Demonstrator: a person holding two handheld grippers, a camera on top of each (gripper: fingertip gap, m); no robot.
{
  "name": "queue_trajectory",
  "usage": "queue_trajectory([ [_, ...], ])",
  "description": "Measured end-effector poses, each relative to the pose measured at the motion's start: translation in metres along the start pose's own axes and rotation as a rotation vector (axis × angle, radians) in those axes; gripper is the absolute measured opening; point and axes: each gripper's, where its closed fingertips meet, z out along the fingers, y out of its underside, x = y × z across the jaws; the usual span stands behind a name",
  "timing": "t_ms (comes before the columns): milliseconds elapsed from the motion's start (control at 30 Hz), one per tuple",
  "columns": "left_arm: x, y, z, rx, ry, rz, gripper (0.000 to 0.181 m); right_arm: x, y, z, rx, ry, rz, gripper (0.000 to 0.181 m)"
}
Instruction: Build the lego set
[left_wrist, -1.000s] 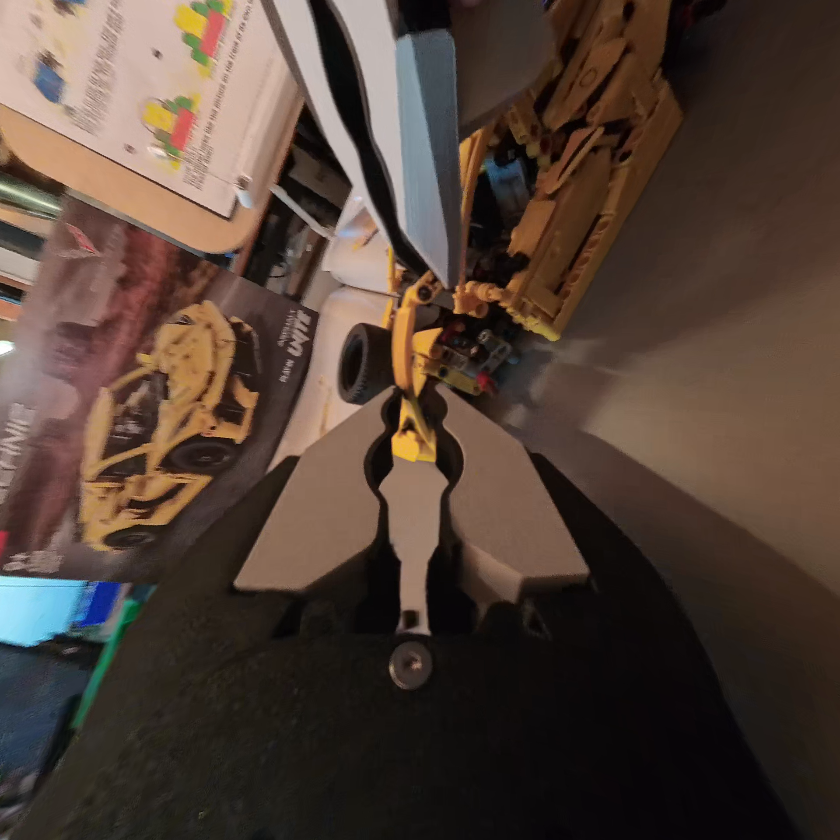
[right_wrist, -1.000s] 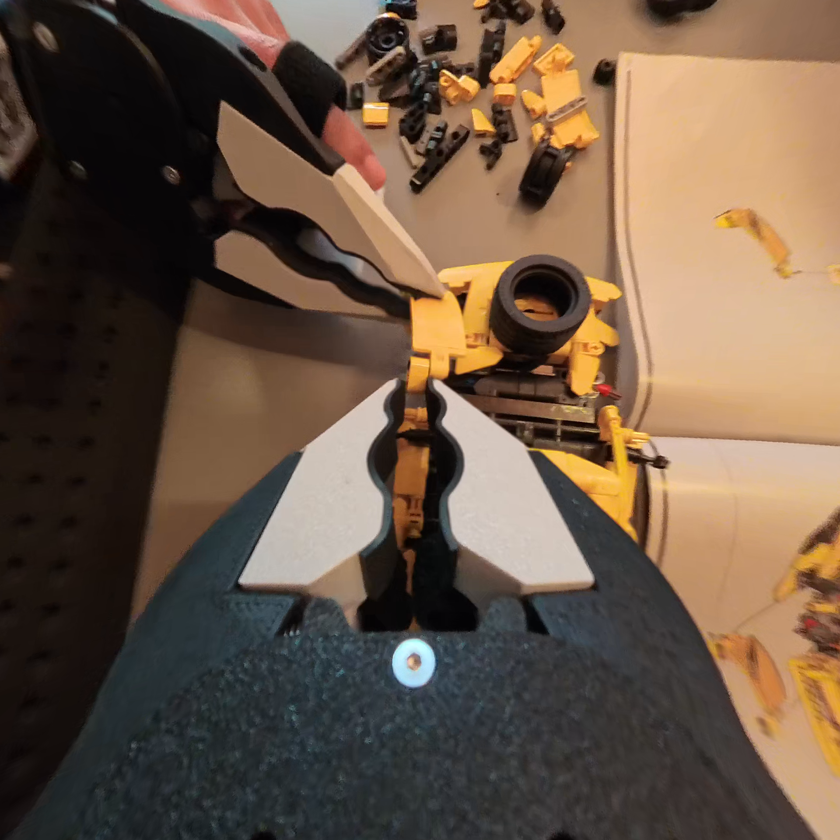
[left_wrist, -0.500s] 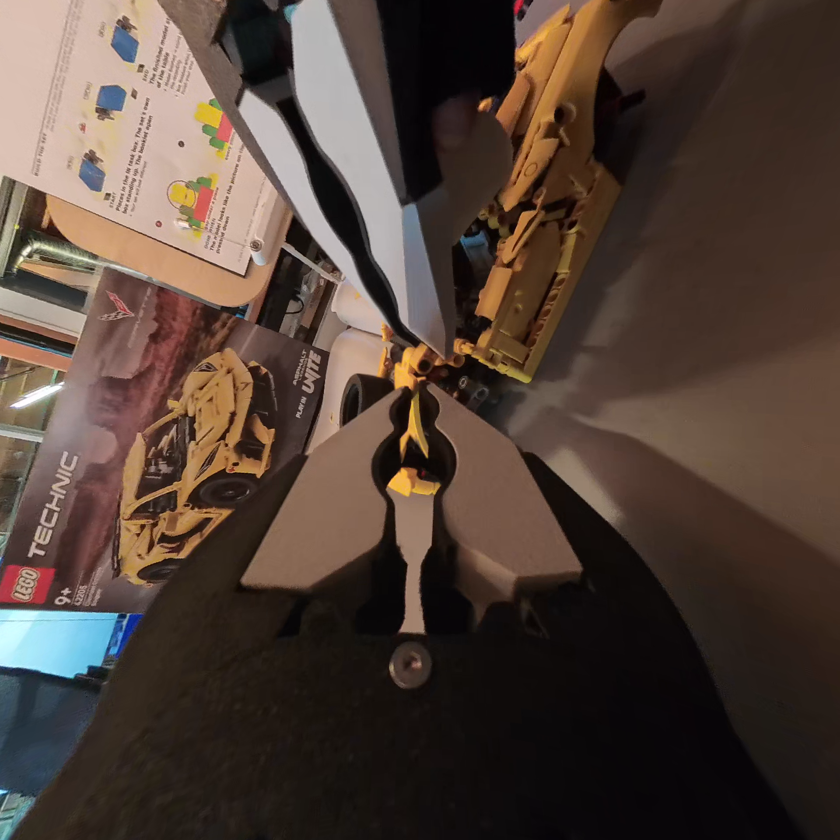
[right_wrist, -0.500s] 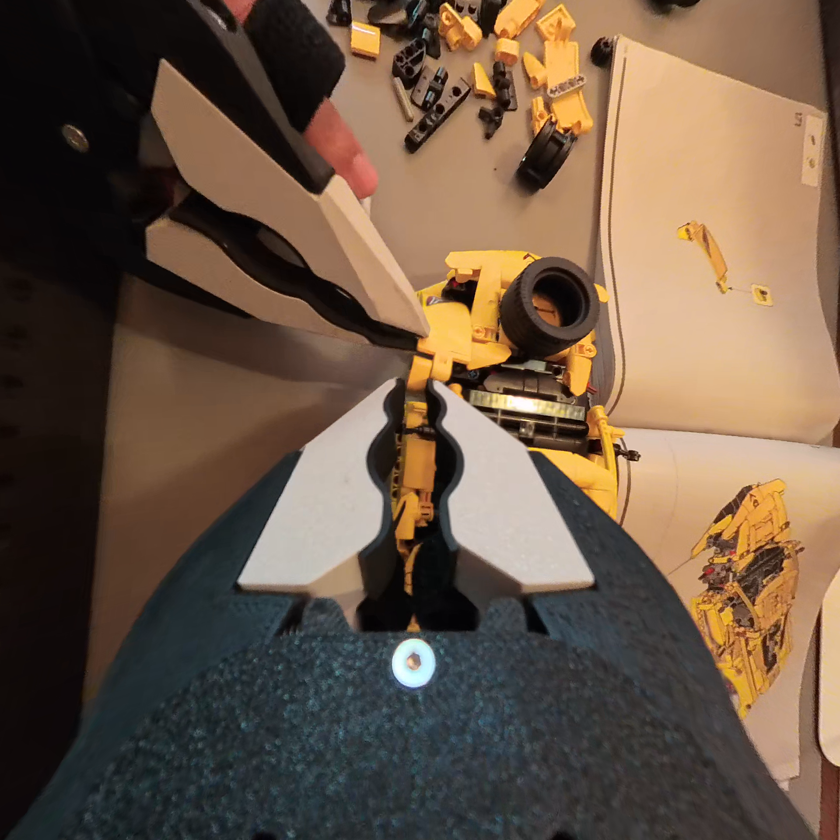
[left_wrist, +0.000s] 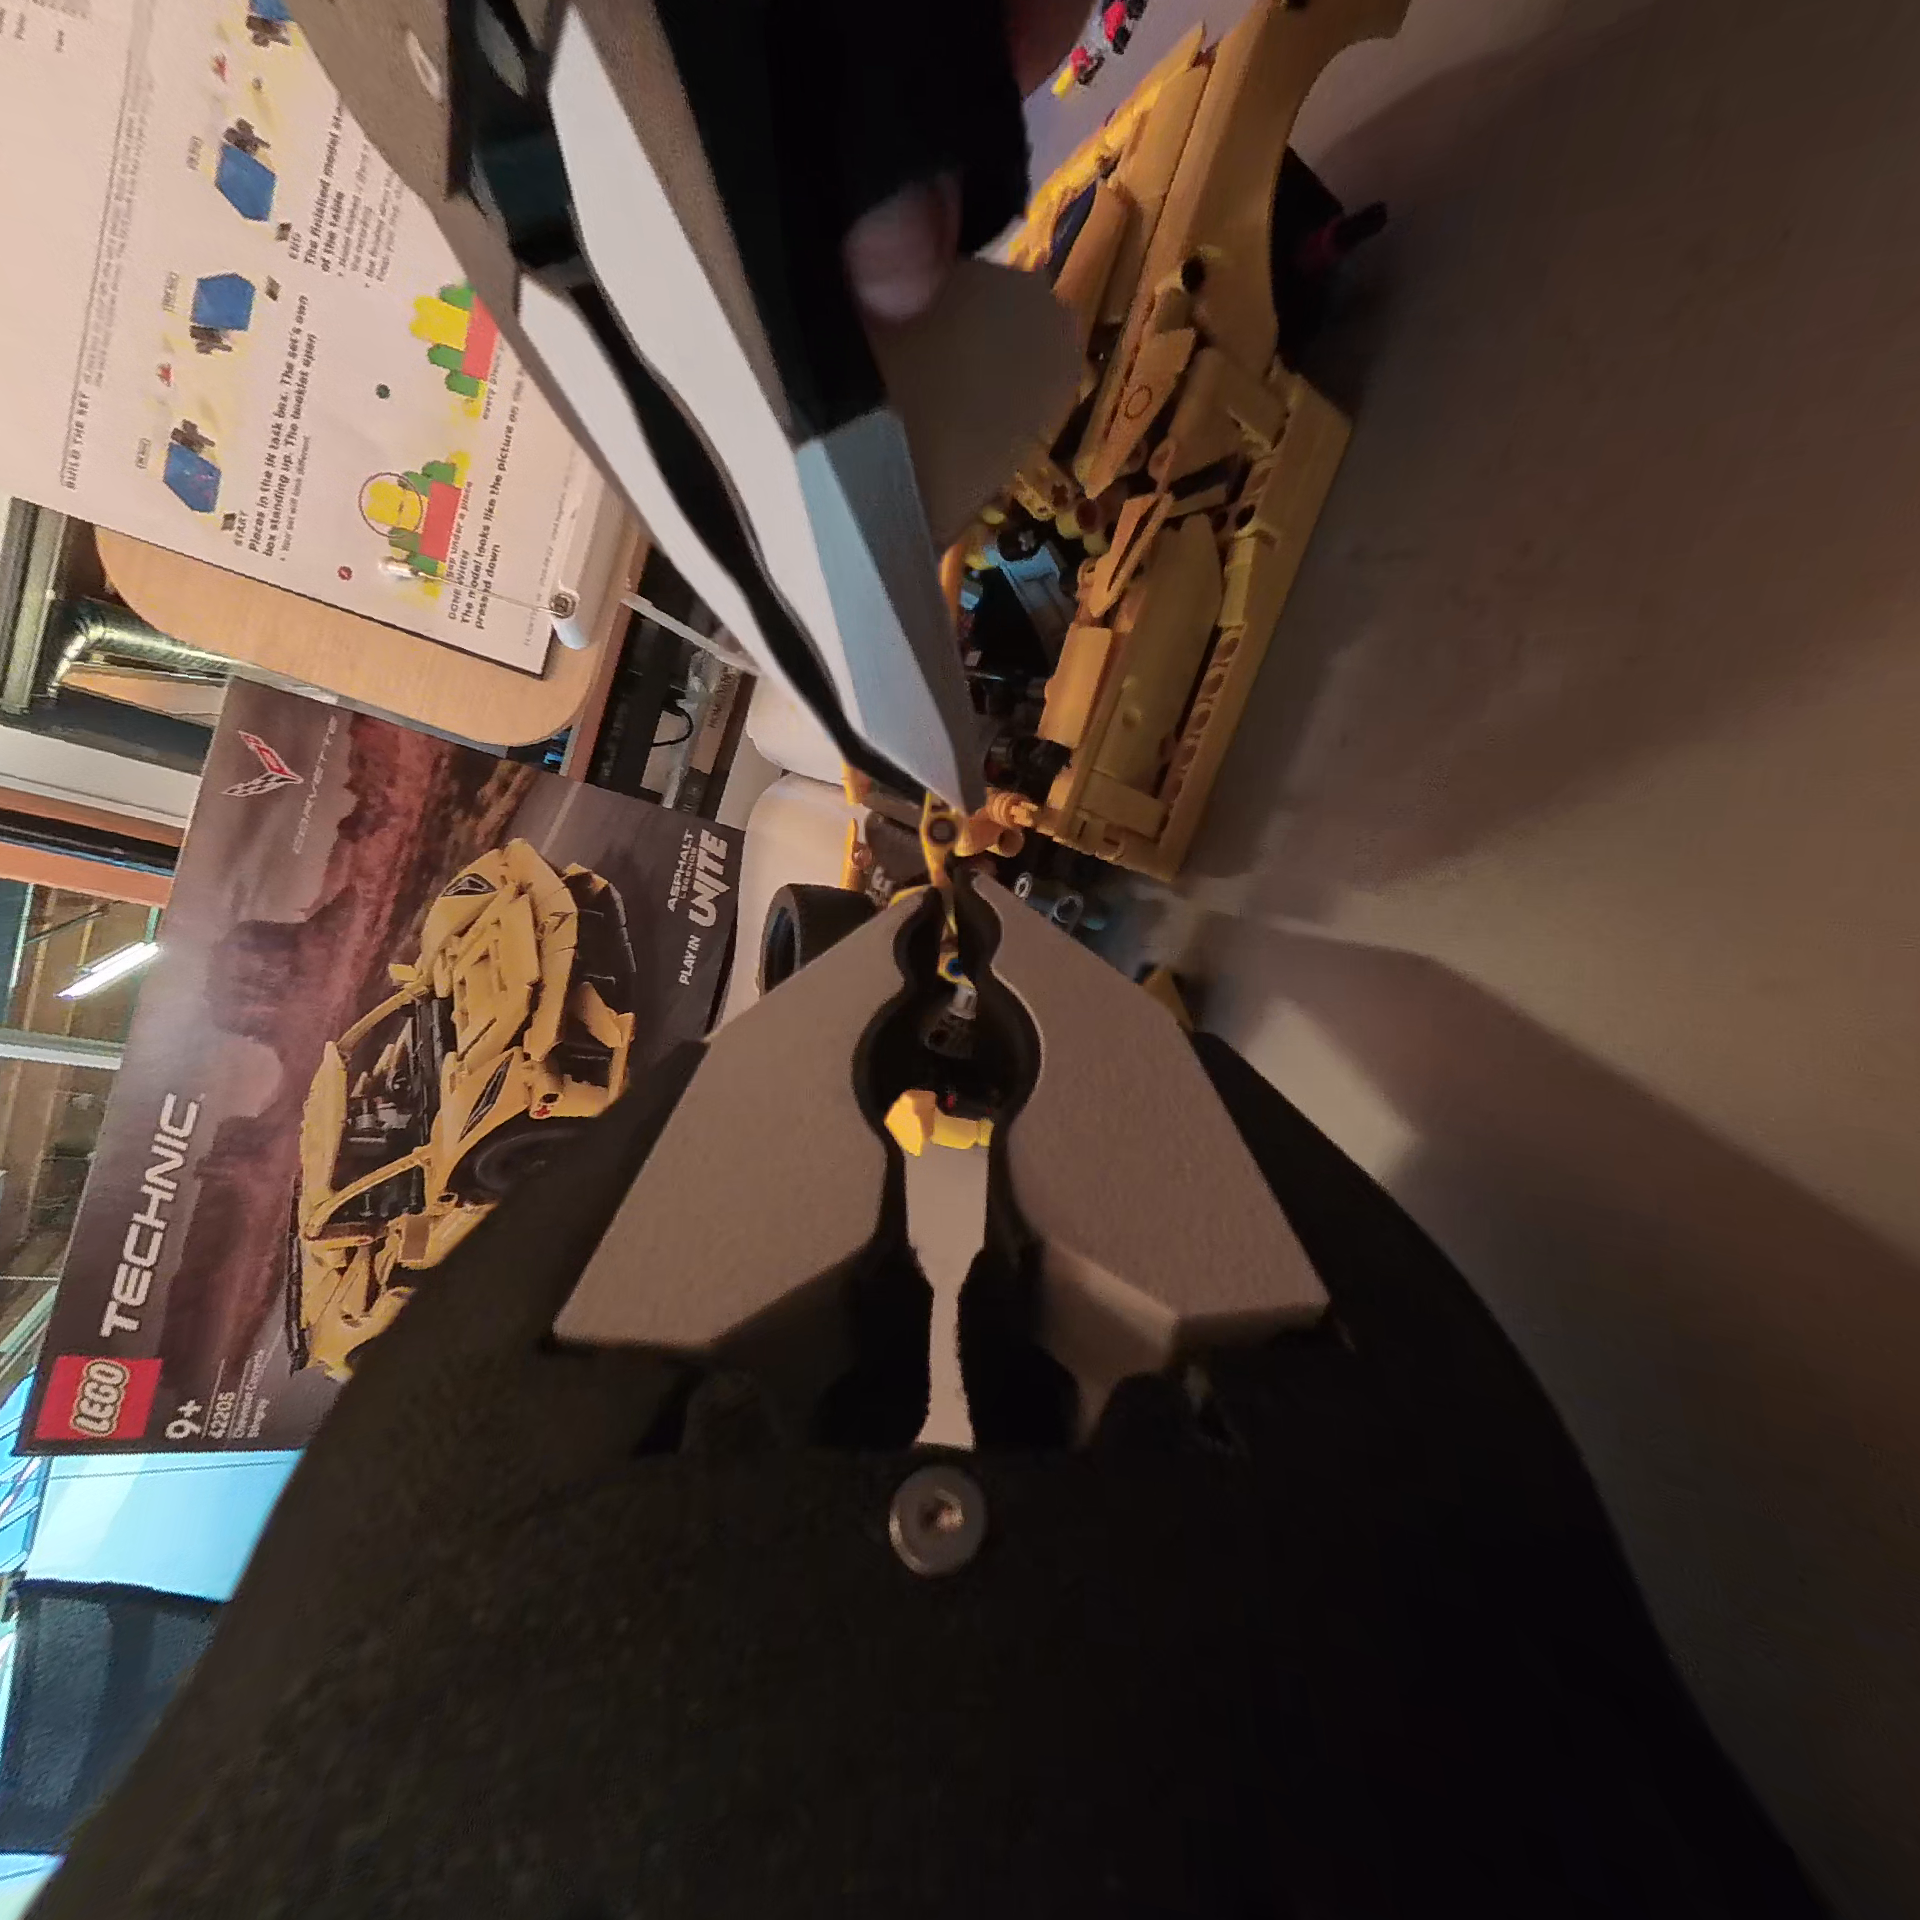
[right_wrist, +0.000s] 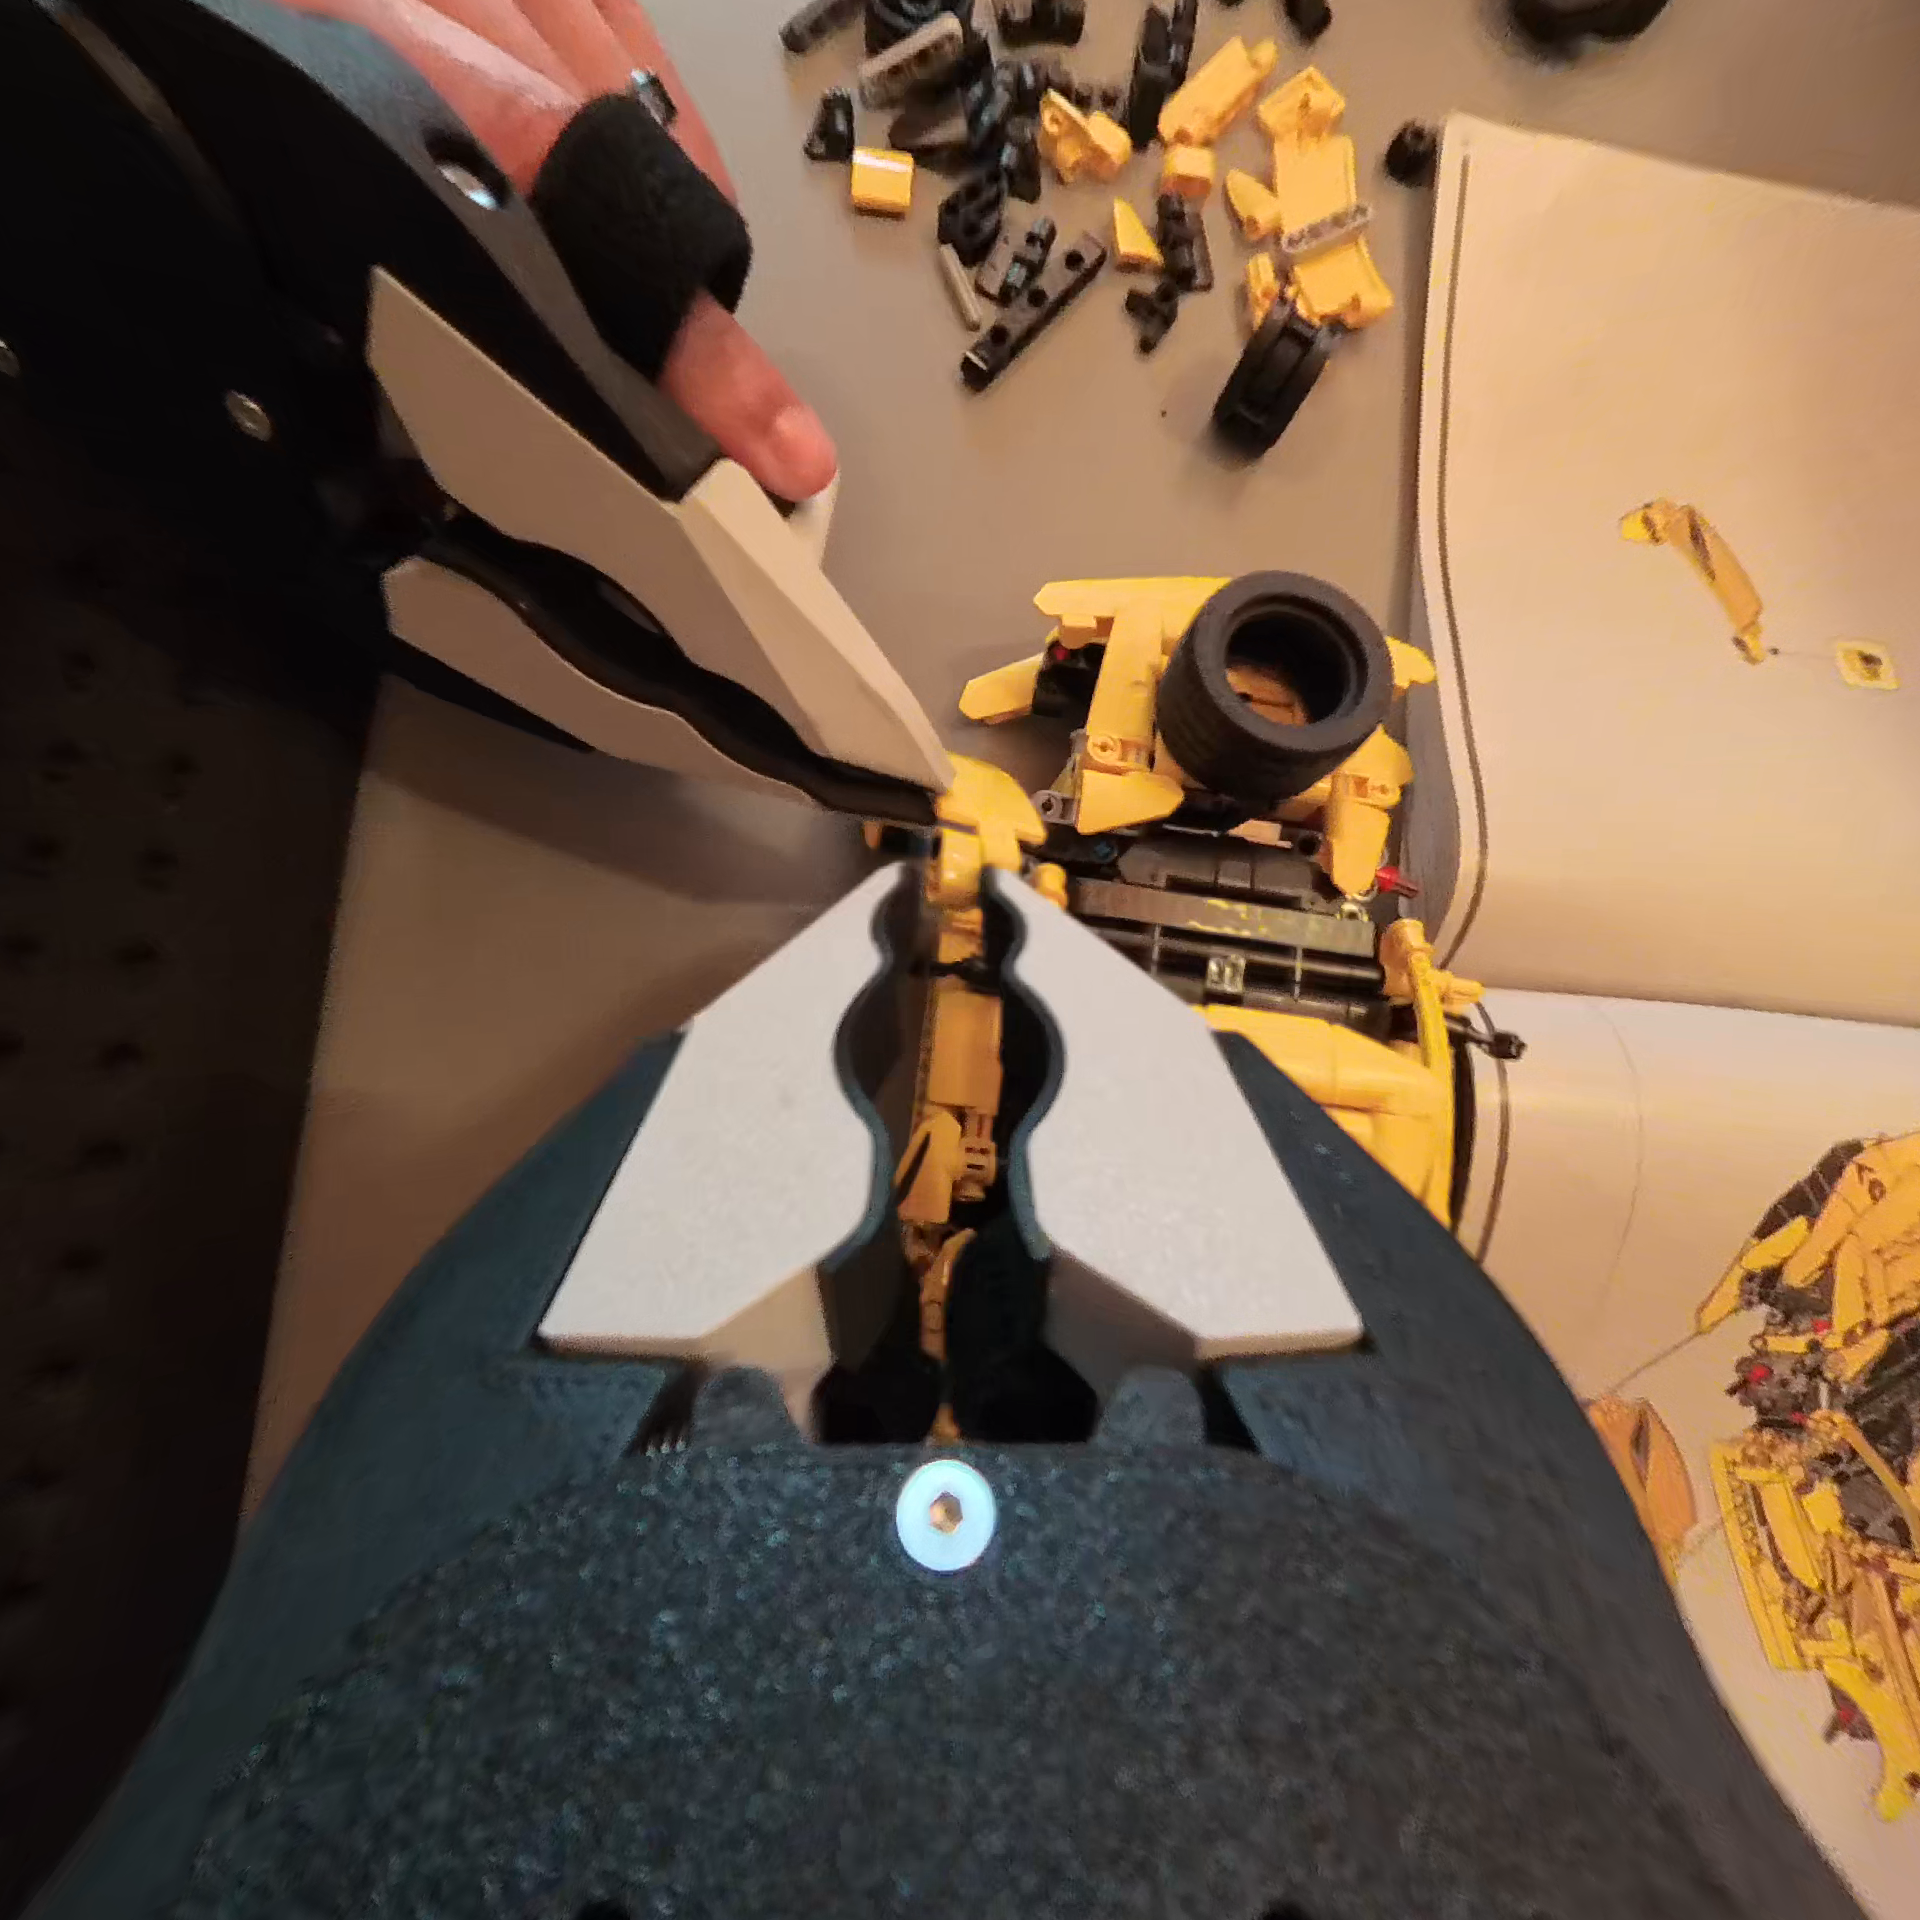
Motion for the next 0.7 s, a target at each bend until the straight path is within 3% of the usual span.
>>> queue_trajectory([
  [200,-0.013,-0.002,-0.003,0.048,-0.067,-0.052,0.011,0.006,-0.007,-0.007,0.055,0.04,-0.022,0.008],
  [333,-0.011,0.003,-0.001,0.031,-0.059,-0.069,0.015,-0.004,-0.01,-0.002,0.105,-0.014,-0.021,0.008],
  [400,-0.006,0.002,0.0,0.022,-0.047,-0.017,0.003,-0.005,-0.005,0.001,0.075,-0.023,-0.017,0.008],
  [600,-0.002,-0.001,0.005,0.015,-0.124,0.251,0.002,-0.006,0.006,0.0,0.002,-0.041,0.0,0.008],
  [700,0.003,0.0,0.011,0.006,-0.141,0.404,0.002,-0.003,0.014,0.005,-0.069,0.024,-0.075,0.007],
])
